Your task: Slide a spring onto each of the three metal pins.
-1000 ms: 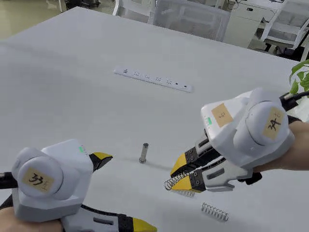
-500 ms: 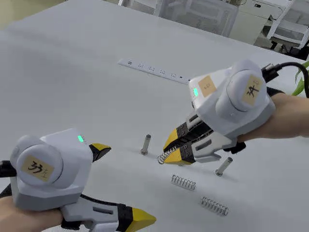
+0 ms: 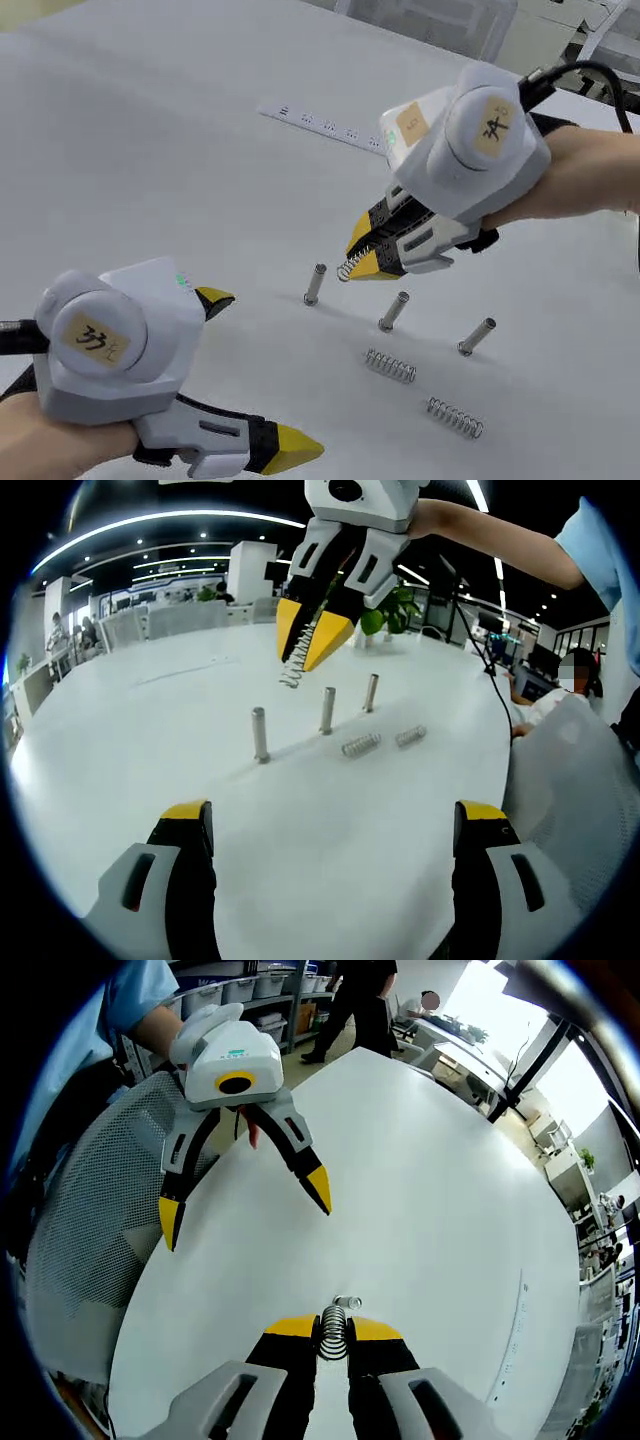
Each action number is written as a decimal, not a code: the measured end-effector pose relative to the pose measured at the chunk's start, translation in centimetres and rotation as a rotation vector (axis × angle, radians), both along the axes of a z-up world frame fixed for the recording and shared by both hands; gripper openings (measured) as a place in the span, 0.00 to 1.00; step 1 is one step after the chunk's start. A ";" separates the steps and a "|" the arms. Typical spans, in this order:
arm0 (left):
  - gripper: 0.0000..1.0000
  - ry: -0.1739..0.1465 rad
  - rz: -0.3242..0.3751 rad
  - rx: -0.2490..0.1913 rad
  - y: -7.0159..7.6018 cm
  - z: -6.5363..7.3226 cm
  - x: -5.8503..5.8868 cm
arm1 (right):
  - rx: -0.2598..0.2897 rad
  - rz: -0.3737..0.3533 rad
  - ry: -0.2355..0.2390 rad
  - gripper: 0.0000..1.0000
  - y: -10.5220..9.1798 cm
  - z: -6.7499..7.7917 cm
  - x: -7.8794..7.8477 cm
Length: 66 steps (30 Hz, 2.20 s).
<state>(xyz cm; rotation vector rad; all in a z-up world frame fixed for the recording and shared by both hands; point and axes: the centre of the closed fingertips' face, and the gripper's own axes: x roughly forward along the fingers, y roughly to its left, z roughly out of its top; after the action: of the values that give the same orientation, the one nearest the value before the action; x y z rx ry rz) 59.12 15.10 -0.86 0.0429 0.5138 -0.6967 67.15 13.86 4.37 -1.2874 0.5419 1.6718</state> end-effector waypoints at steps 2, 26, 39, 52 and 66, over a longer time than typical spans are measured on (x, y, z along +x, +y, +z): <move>0.99 -0.001 0.002 -0.002 0.0 -0.1 0.1 | -0.014 0.016 -0.009 0.07 0.4 0.1 0.3; 0.99 0.004 0.021 -0.011 0.8 -0.3 0.1 | -0.179 0.103 -0.004 0.07 1.8 -1.8 1.4; 0.99 0.013 0.027 -0.013 1.1 -0.5 -0.2 | -0.209 0.118 0.001 0.07 1.9 -2.4 1.0; 0.99 0.030 0.025 -0.018 1.0 -1.1 -0.6 | -0.233 0.136 -0.009 0.07 1.6 -3.2 1.0; 0.99 0.036 0.038 -0.028 1.4 -1.4 -0.8 | -0.278 0.171 -0.015 0.08 2.0 -5.3 0.9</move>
<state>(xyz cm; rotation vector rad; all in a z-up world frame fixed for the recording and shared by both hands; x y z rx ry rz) 58.37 16.49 -2.26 -0.0055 0.5384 -0.6682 68.03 15.84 -0.96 -1.5828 0.6896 1.7704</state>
